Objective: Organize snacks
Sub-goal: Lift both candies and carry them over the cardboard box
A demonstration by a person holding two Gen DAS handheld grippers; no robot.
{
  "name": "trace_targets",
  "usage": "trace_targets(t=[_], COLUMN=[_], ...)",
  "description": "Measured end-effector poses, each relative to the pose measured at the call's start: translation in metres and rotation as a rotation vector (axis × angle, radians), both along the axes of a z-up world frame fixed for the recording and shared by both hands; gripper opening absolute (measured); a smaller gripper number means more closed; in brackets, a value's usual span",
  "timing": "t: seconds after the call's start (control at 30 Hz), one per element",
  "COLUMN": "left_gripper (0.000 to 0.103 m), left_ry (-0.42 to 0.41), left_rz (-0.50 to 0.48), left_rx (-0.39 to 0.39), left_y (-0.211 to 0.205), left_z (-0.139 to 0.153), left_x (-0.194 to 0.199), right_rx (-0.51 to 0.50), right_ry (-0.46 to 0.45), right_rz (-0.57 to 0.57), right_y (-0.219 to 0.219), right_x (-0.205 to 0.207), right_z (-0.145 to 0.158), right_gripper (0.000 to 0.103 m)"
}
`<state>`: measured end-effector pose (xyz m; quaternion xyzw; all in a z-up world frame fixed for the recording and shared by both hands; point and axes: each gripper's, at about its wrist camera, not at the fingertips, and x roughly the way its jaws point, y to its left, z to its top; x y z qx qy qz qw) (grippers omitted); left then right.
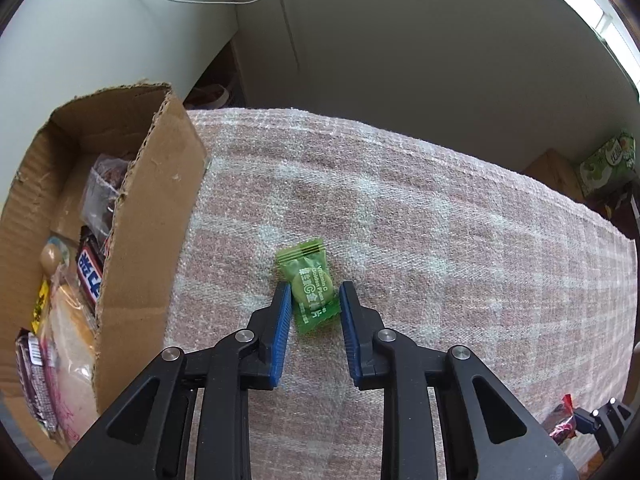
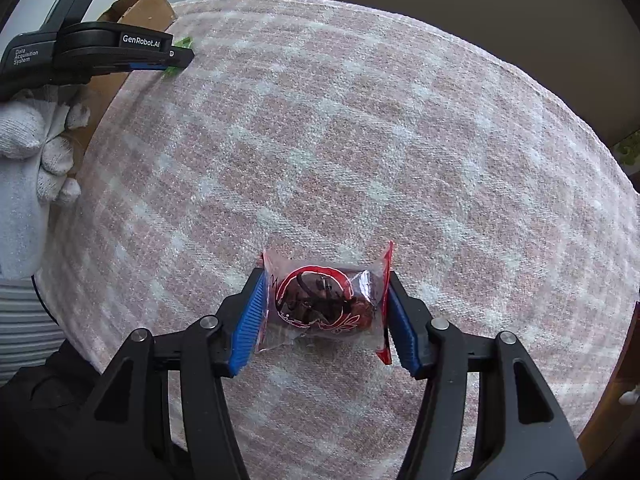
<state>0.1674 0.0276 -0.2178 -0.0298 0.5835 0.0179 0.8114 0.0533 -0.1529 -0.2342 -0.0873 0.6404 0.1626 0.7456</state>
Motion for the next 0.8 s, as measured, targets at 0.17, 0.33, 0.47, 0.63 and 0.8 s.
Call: trace_targets(t=[0.17, 0.33, 0.47, 0.63, 0.8], left_gripper=[0.019, 0.019, 0.019, 0.019, 0.019], left_ry=[-0.012, -0.01, -0.005, -0.014, -0.037], left_rz=[-0.007, 0.016, 0.028, 0.038, 0.047], left_rx=[-0.007, -0.069, -0.11, -0.131, -0.14], left_y=[0.0, 0.012, 0.018, 0.025, 0.031], left_z=[0.004, 0.0, 0.002, 0.012, 0.03], left_x=[0.002, -0.011, -0.026, -0.047, -0.065], right_rx=[0.025, 0.055, 0.05, 0.058, 0.068], right_ry=[-0.007, -0.001, -0.015, -0.034, -0.073], right_rz=[-0.006, -0.035, -0.041, -0.042, -0.03], right_y=[-0.001, -0.011, -0.011, -0.007, -0.002], right_x=[-0.002, -0.002, -0.003, -0.004, 0.003], right_z=[0.0, 0.003, 0.008, 0.019, 0.039], right_gripper=[0.058, 0.057, 0.056, 0.056, 0.056])
